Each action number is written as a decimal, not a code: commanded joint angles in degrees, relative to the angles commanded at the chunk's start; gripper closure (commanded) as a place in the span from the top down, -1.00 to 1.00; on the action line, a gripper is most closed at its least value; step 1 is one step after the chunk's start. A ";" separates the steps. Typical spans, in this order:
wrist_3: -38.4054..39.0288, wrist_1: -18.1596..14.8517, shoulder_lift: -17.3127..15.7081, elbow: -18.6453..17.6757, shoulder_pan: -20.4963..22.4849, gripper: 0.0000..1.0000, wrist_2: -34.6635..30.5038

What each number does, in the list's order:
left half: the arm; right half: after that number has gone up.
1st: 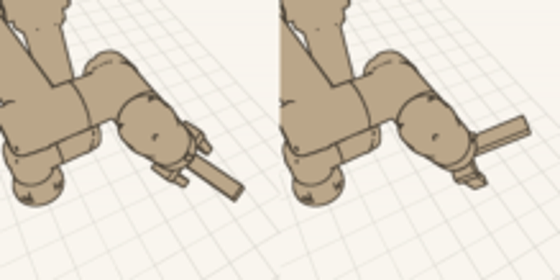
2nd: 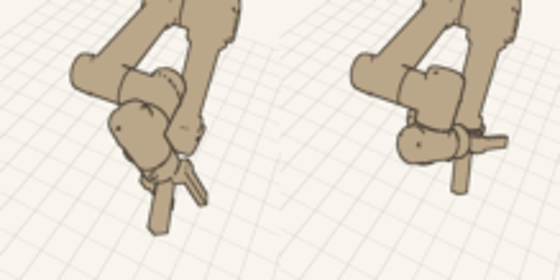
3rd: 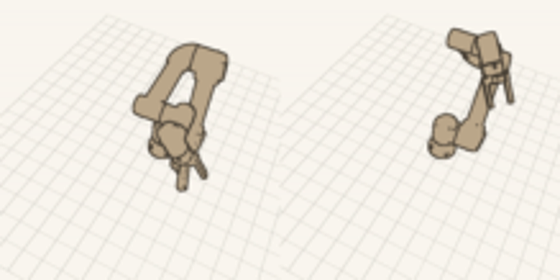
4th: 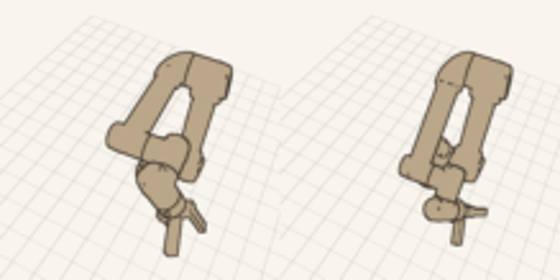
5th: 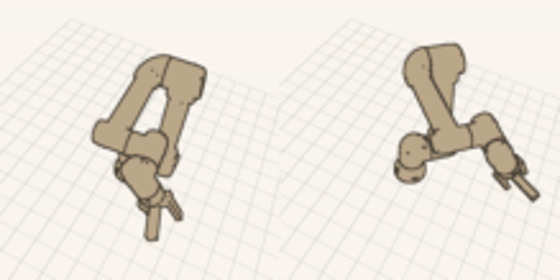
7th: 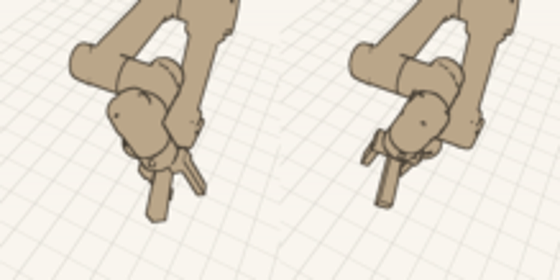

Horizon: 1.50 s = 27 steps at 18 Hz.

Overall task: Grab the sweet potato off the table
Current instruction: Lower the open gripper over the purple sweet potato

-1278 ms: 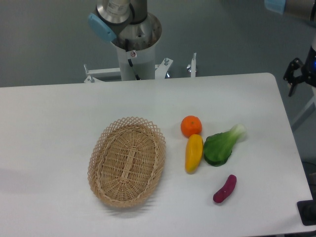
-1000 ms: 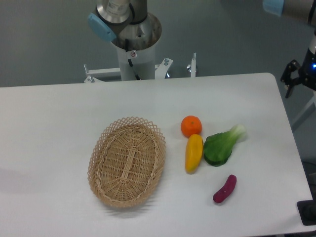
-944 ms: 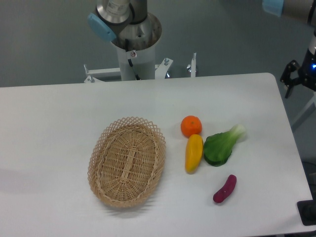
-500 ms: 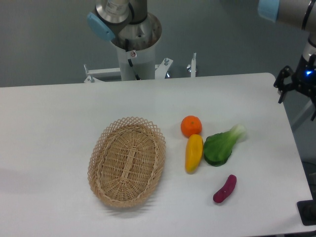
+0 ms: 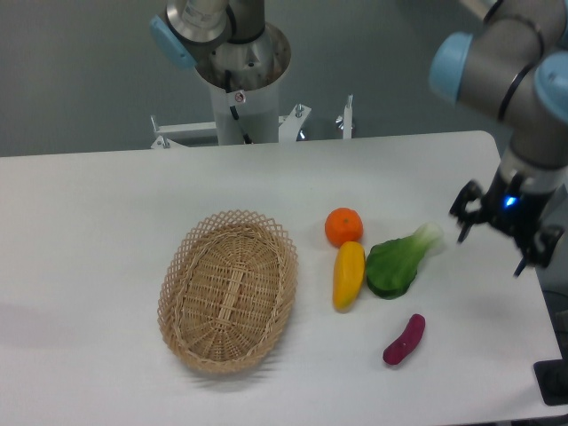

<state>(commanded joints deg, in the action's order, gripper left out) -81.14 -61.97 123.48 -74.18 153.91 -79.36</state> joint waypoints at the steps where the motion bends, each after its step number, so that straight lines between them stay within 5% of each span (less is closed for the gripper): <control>1: 2.97 0.44 0.71 -0.35 -0.79 1.00 0.09; 4: 10.37 1.84 2.55 -0.97 -3.08 1.00 0.09; 11: 9.86 7.21 3.44 -7.64 -4.23 1.00 -3.06; 27: 10.91 18.99 7.04 -9.49 -6.16 1.00 -4.22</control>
<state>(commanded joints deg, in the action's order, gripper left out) -70.22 -42.98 130.52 -83.67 147.74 -83.58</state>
